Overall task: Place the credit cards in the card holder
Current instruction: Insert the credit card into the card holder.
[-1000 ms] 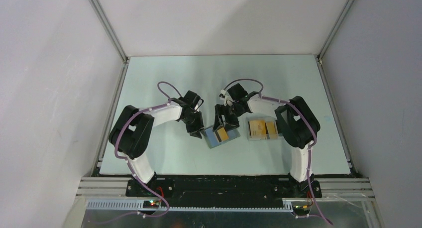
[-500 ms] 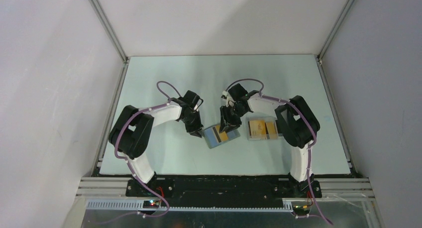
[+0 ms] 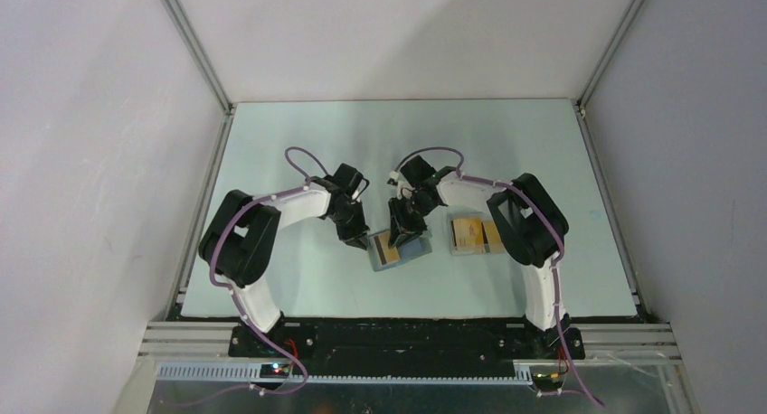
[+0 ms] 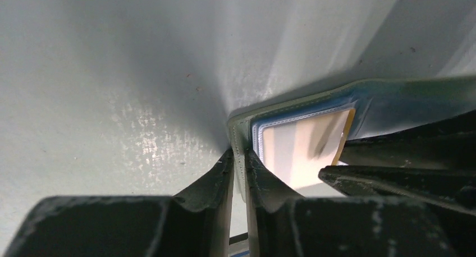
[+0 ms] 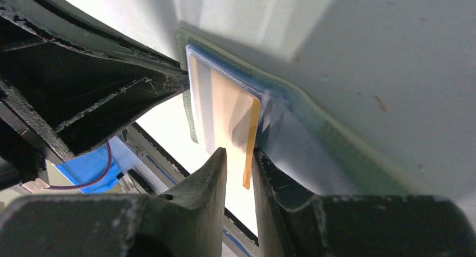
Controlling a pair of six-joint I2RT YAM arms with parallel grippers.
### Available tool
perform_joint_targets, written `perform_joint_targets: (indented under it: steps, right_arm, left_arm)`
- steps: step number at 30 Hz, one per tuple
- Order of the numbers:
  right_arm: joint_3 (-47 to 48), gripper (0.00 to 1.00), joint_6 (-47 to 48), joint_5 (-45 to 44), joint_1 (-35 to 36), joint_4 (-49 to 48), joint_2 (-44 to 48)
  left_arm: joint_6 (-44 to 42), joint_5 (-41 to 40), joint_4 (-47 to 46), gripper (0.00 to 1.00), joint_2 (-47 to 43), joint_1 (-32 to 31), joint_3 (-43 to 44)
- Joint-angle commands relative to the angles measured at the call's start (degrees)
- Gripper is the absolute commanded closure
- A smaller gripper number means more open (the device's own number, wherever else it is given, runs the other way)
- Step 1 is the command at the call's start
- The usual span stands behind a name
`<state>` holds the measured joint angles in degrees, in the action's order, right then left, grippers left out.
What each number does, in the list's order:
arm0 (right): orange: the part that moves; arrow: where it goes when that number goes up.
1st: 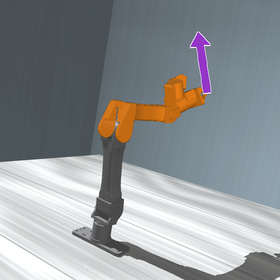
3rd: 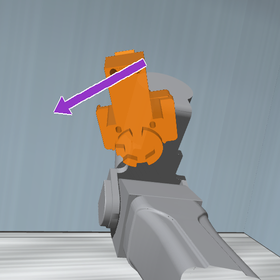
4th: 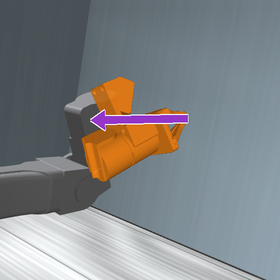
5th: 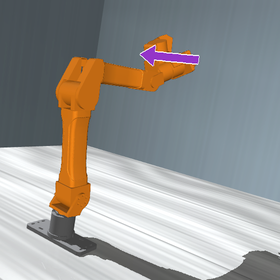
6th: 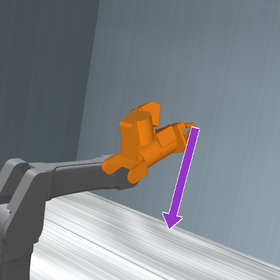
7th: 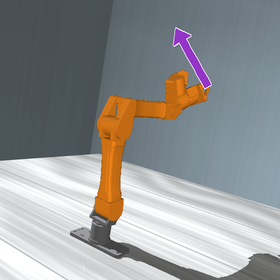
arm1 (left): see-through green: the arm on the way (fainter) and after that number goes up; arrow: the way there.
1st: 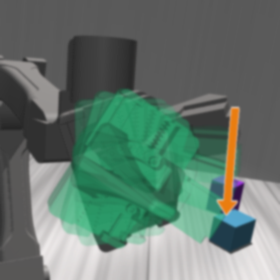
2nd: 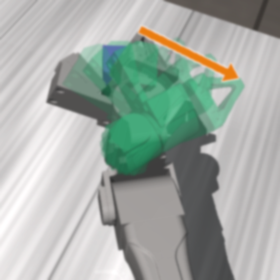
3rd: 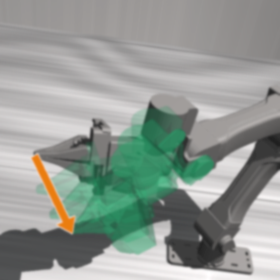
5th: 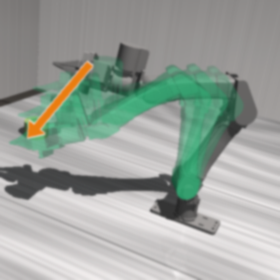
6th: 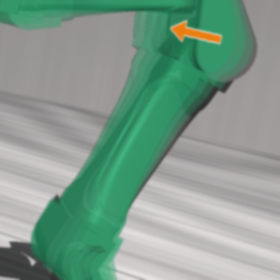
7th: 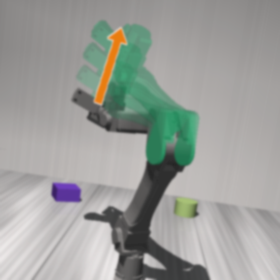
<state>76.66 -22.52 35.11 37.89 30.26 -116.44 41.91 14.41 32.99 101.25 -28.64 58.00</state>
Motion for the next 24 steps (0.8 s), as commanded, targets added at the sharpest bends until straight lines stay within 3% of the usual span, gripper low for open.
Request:
perform_joint_targets:
  steps: [1,6,17,24]
  right_arm:
    - [3.93,0.73,-1.45,2.19,1.67,-0.27,-1.16]
    - [5.19,0.72,-2.31,4.21,2.46,-0.38,-2.13]
    - [5.33,0.54,0.84,-2.48,0.30,5.46,4.65]
    - [5.26,0.50,2.59,-3.79,-0.62,8.45,4.71]
  left_arm:
    - [-1.49,-4.39,-1.07,0.81,3.16,-0.52,-0.43]
    - [-1.55,-4.50,-0.99,0.81,3.00,-0.62,-0.64]
    - [-1.65,-4.88,-1.00,0.81,3.22,-0.61,-0.64]
    - [-1.86,-4.82,-0.92,0.81,3.29,-0.61,-0.43]
